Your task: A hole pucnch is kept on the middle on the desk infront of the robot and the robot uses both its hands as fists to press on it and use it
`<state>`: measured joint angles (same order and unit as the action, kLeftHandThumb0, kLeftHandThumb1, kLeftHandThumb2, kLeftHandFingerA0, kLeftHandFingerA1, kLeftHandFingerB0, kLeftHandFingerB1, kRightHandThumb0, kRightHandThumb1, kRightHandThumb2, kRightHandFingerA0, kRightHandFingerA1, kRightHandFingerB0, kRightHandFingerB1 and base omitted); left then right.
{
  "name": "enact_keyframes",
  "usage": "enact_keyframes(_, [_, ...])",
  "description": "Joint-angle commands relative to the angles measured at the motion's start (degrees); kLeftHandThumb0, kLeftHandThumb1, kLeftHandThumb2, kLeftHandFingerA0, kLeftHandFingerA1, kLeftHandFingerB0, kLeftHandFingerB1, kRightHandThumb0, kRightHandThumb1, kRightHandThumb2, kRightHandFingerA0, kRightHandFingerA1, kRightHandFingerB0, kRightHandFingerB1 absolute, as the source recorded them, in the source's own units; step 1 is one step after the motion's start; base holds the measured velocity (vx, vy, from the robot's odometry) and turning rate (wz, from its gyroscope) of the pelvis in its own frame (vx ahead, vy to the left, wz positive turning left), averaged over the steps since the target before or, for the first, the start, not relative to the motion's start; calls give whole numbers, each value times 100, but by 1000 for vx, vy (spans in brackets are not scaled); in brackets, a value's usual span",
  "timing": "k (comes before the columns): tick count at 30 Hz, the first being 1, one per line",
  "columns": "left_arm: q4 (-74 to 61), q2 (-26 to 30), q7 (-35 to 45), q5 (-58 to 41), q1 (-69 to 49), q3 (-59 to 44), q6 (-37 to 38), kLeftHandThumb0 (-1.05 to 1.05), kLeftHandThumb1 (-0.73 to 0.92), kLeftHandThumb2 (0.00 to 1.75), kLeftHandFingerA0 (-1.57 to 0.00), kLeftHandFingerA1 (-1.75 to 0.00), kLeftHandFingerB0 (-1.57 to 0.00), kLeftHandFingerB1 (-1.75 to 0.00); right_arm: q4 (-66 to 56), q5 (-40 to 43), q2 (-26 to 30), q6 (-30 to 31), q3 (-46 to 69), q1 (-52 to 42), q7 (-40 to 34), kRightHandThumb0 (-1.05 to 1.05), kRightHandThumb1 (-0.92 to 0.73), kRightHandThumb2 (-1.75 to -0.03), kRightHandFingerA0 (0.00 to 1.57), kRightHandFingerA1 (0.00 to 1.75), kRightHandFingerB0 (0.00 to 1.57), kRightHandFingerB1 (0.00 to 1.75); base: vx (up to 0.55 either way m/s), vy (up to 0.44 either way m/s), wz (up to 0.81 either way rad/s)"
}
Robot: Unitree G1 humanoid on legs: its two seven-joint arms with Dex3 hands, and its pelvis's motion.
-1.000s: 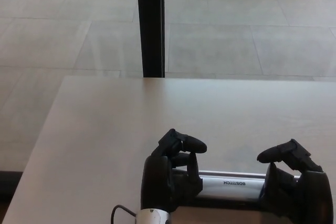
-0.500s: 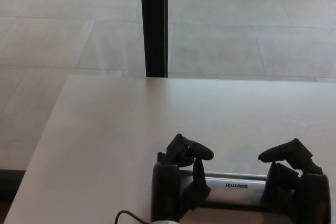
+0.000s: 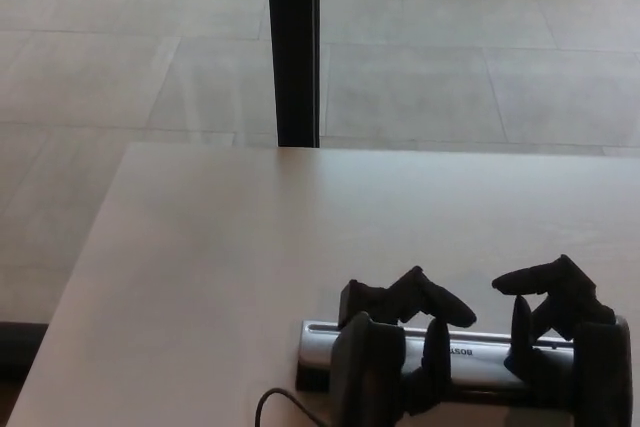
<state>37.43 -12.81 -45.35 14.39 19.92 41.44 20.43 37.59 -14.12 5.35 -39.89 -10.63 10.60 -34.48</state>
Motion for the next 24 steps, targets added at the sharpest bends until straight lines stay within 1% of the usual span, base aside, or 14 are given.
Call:
enact_keyframes(1, [839,-81,-1369,1696,240,574,556,-24,59,114,-94,-175,-76,-144,1770,-1478,442,867,-491,-587,-1687,-1,-70,-92,89,174,68,133,0,0,0])
enact_keyframes(2, [855,-59,-1406,1728,265,593,614,-24,59,114,-95,-175,-77,-140,1755,-1463,430,801,-471,-582,-1725,-8,-68,-94,79,175,69,136,0,0,0])
enact_keyframes(3, [893,-65,-1448,1735,279,597,637,-25,60,112,-94,-175,-76,-141,1780,-1471,429,723,-478,-560,-1798,-5,-65,-97,80,175,69,136,0,0,0])
enact_keyframes(5, [943,-69,-1506,1745,295,603,663,-25,63,109,-93,-175,-75,-140,1781,-1456,399,510,-450,-536,-1931,-4,-65,-99,79,175,62,153,0,0,0])
enact_keyframes(7, [987,-86,-1563,1746,314,583,677,-24,62,110,-93,-175,-76,-139,1789,-1430,353,387,-410,-486,-2037,-7,-69,-98,78,175,64,151,0,0,0])
enact_keyframes(9, [985,-95,-1566,1740,278,571,693,-23,62,110,-92,-175,-75,-140,1764,-1404,325,120,-362,-478,-2115,-10,-73,-98,82,175,54,166,0,0,0])
enact_keyframes(15, [783,0,-1481,1766,153,433,825,-21,61,110,-94,-175,-77,-136,1196,-1457,298,-312,-187,-352,-2245,-12,-64,-117,87,175,65,175,0,0,0])
enact_keyframes(16, [683,56,-1431,1778,121,394,846,-20,60,113,-94,-175,-78,-133,1016,-1574,355,-350,-181,-315,-2323,-19,-61,-119,118,151,91,133,0,0,0])
enact_keyframes(17, [429,186,-1232,1701,122,239,869,-19,62,113,-93,-175,-75,-132,519,-1441,445,-392,-44,-232,-1984,-13,-70,-109,88,175,58,174,0,0,0])
enact_keyframes(18, [261,225,-981,1549,94,78,904,-20,66,109,-94,-175,-73,-136,214,-1062,524,-622,96,-170,-1490,-15,-69,-113,92,175,59,175,0,0,0])
enact_keyframes(19, [239,218,-954,1579,67,47,907,-20,66,109,-94,-175,-73,-136,169,-1066,514,-601,119,-196,-1459,-15,-69,-113,92,175,59,175,0,0,0])
enact_keyframes(20, [-45,239,-549,1258,23,-170,846,-29,73,105,-100,-175,-63,-175,-313,-637,643,-458,212,-161,-923,-15,-65,-118,82,175,56,175,0,0,0])
enact_keyframes(21, [-576,318,191,654,-23,-519,692,-30,75,106,-101,-175,-65,-175,-1209,153,920,-136,352,-85,18,-11,-60,-123,82,175,61,168,0,0,0])
enact_keyframes(24, [-1024,497,928,148,-34,-745,553,-31,75,105,-99,-175,-65,-175,-2106,872,1209,372,430,-148,719,-8,-63,-120,82,175,67,157,0,0,0])
